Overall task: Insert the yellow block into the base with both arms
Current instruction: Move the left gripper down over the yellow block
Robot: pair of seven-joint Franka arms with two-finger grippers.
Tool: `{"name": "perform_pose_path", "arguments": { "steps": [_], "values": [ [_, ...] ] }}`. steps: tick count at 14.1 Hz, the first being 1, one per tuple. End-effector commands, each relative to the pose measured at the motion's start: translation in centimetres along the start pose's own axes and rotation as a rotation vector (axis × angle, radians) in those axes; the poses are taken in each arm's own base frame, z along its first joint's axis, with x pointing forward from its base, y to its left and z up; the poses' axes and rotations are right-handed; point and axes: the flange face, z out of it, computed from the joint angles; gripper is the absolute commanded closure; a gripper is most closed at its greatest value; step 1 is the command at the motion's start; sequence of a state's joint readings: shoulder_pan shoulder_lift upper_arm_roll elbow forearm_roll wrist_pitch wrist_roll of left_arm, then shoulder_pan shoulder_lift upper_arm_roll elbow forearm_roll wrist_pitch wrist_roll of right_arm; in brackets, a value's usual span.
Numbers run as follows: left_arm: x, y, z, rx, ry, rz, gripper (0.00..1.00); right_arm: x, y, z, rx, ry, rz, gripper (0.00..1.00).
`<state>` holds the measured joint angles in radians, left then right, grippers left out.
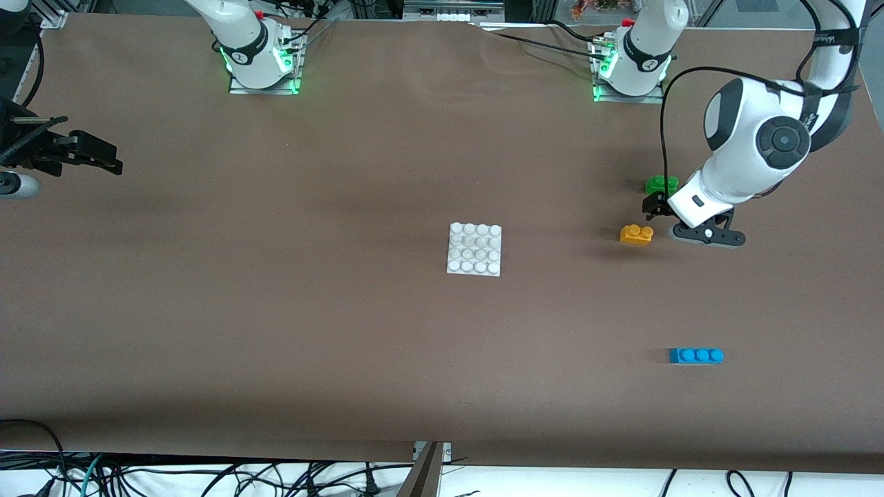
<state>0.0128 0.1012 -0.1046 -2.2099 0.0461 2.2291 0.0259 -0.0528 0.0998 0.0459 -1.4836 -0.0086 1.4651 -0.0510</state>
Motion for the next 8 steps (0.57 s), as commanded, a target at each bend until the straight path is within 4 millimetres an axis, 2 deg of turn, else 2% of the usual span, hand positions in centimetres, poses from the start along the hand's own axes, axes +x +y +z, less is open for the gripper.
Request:
{"name": "perform_pose_path", "arguments": {
  "steps": [1,4,7,8],
  "values": [
    [0.8,0.0,2.7,0.011,0.006,0.033,0.00,-0.2,-0.1,-0.2,-0.013,0.007,-0.016,0.00],
    [1.4,-0.3,7.0,0.002,0.008,0.033,0.00,-0.1,-0.1,-0.2,-0.002,0.012,0.012,0.00],
    [1.6,-0.2,10.2,-0.009,0.005,0.030,0.00,0.2,-0.7,-1.5,-0.015,0.064,0.004,0.00],
    [1.3,-0.1,11.1,-0.009,0.005,0.035,0.00,0.5,-0.6,-1.2,-0.016,0.064,0.007,0.00]
  ]
}}
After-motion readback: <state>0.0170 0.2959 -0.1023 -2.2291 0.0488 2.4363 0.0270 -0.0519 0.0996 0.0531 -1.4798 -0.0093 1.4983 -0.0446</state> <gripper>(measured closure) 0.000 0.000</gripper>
